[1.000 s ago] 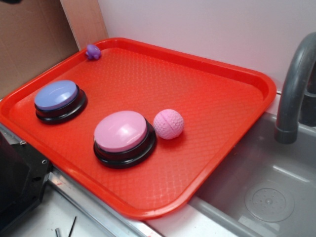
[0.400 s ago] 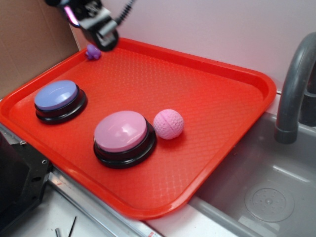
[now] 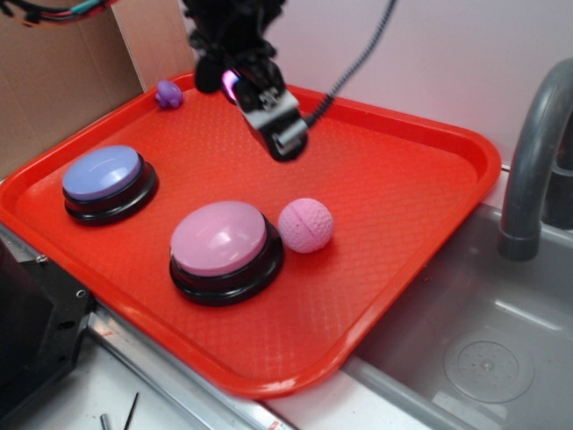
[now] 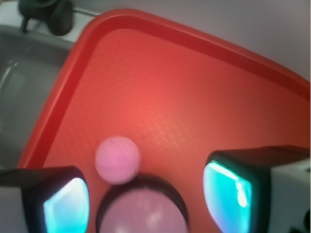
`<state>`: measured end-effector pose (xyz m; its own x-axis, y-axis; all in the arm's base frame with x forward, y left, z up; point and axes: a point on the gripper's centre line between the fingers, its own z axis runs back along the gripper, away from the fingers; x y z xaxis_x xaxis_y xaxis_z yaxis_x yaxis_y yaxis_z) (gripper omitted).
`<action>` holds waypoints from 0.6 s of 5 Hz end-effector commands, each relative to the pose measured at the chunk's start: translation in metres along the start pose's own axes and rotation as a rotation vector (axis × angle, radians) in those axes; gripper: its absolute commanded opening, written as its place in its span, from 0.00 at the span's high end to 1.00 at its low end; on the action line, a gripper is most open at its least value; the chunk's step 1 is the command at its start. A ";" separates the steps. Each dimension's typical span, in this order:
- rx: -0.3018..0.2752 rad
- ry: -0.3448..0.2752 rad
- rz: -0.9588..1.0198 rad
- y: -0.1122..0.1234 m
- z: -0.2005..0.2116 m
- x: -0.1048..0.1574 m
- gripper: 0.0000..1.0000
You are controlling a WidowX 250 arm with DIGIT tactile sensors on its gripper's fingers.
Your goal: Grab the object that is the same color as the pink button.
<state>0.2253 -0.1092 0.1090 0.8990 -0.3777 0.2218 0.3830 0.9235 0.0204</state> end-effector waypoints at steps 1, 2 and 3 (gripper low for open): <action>-0.027 0.035 -0.118 -0.026 -0.040 0.007 0.00; -0.052 0.090 -0.154 -0.028 -0.056 0.000 0.00; -0.102 0.128 -0.174 -0.028 -0.071 -0.010 0.00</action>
<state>0.2252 -0.1303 0.0305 0.8472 -0.5263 0.0724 0.5302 0.8464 -0.0503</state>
